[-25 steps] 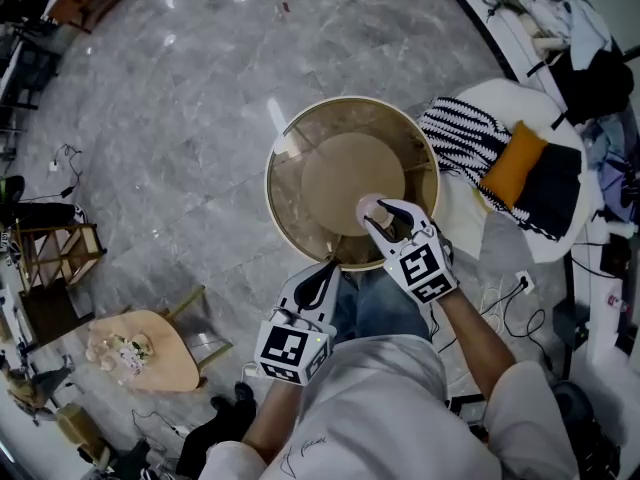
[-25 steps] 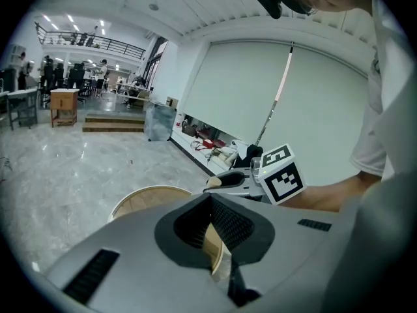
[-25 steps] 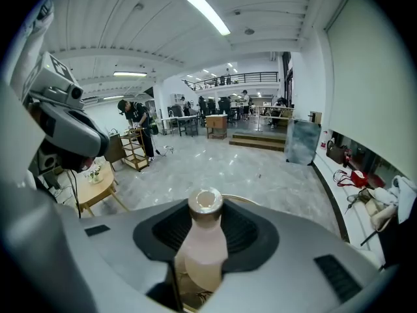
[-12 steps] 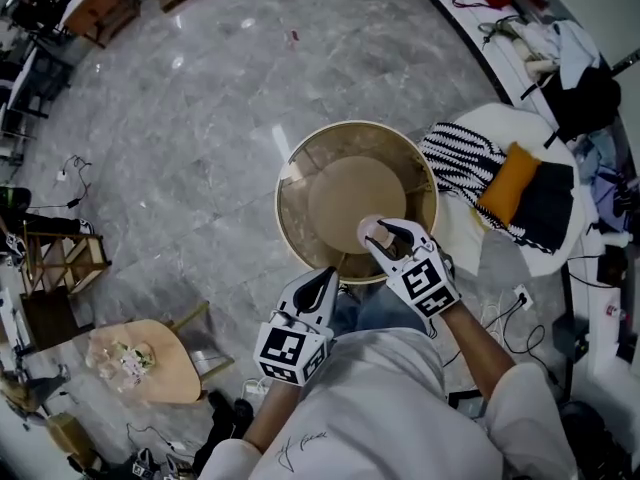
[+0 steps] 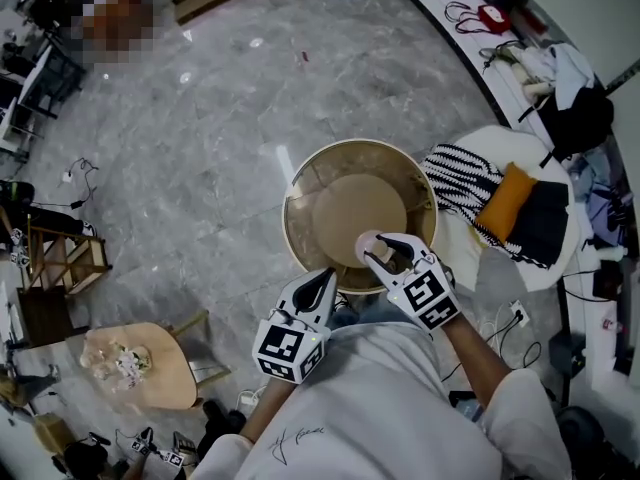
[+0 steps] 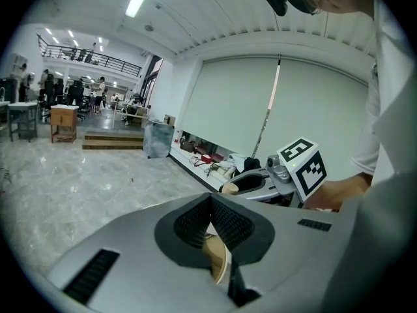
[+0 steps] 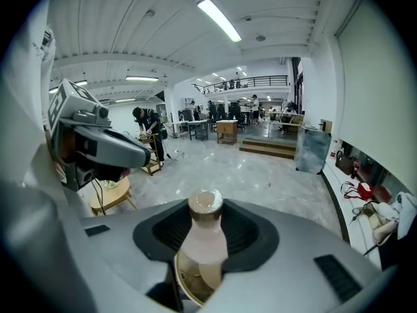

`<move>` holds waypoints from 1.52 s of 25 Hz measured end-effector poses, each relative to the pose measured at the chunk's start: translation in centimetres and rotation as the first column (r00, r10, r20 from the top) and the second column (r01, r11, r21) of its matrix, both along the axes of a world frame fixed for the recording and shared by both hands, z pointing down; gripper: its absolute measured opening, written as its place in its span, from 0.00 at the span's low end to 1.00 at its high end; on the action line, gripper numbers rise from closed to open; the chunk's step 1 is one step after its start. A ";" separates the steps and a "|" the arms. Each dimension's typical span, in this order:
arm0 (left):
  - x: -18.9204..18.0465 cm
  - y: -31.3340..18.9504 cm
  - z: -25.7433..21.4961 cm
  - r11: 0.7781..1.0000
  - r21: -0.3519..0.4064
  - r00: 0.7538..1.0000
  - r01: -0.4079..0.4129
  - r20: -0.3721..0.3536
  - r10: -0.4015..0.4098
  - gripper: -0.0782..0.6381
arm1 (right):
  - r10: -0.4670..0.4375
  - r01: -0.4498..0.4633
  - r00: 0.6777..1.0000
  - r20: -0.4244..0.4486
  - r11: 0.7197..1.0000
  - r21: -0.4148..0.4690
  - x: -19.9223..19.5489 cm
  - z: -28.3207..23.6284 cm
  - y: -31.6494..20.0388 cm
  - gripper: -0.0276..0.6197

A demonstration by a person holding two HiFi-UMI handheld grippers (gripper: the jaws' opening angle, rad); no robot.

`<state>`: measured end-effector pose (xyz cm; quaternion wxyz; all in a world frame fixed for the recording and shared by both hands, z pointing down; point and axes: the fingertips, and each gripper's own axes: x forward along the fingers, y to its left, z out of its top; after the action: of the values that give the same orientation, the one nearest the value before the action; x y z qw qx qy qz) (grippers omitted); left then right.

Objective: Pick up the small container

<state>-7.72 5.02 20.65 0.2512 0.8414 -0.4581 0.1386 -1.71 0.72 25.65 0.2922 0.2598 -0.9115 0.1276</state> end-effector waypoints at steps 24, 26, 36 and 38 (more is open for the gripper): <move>-4.0 0.4 -3.5 0.995 0.092 1.000 0.029 -0.014 -0.027 0.12 | 0.016 -0.017 0.999 0.028 0.998 0.053 -1.4 -7.5 3.8 0.27; -4.3 0.7 -3.8 0.995 0.098 0.999 0.035 -0.017 -0.034 0.12 | 0.038 -0.040 0.998 0.042 0.998 0.057 -1.2 -8.2 4.0 0.27; -6.7 2.5 -5.1 0.991 0.121 0.998 0.059 -0.044 -0.054 0.12 | 0.112 -0.121 0.990 0.091 0.988 0.100 -1.1 -11.1 5.0 0.27; -7.0 3.0 -5.5 0.990 0.129 0.997 0.060 -0.051 -0.053 0.12 | 0.121 -0.130 0.988 0.097 0.987 0.098 -1.2 -11.1 5.4 0.27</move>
<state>-14.68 8.05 15.14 0.2103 0.8457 -0.4837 0.0814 -2.92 6.08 14.52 0.2278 0.3255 -0.9111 0.1097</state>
